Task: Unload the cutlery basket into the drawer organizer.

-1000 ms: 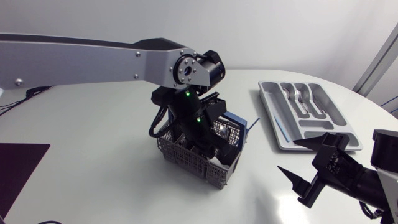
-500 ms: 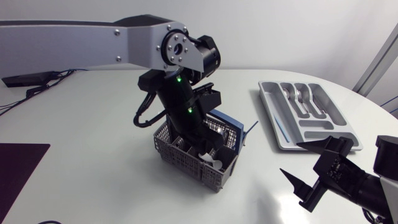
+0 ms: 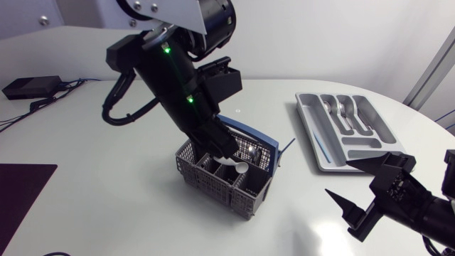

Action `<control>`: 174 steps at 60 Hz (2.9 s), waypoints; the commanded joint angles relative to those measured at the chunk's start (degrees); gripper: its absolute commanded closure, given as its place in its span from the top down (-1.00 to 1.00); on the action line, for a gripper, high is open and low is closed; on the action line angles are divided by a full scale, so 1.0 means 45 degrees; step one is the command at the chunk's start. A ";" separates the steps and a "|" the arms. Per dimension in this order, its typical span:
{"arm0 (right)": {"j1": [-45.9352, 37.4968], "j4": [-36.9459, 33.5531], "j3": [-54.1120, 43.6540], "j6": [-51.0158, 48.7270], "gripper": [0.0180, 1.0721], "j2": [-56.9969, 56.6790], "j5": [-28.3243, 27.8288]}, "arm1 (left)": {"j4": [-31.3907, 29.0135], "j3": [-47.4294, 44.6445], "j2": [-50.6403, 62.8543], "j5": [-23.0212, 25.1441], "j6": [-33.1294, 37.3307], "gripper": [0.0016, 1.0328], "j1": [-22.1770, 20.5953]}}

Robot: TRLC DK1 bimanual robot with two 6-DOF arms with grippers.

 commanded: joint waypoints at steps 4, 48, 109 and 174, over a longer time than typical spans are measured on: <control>0.0040 -0.0823 0.0998 0.0930 0.81 0.0624 -0.0166 | -0.0643 0.0186 -0.0661 0.0021 0.0987 -0.93 0.0025; -0.3144 -0.3674 0.5138 0.7121 0.81 0.5155 -0.5869 | 0.6173 -0.2959 -0.2360 0.5431 -0.0420 -0.93 0.0767; -0.0683 0.7732 0.8088 2.1946 0.46 1.1777 -0.9834 | 1.6603 -0.4404 0.0179 0.4435 -0.6748 -0.94 0.1412; -0.0488 0.8240 0.8439 2.1653 -0.79 1.2187 -0.8310 | 1.6525 -0.4560 0.0335 0.3067 -0.5830 -0.27 0.0650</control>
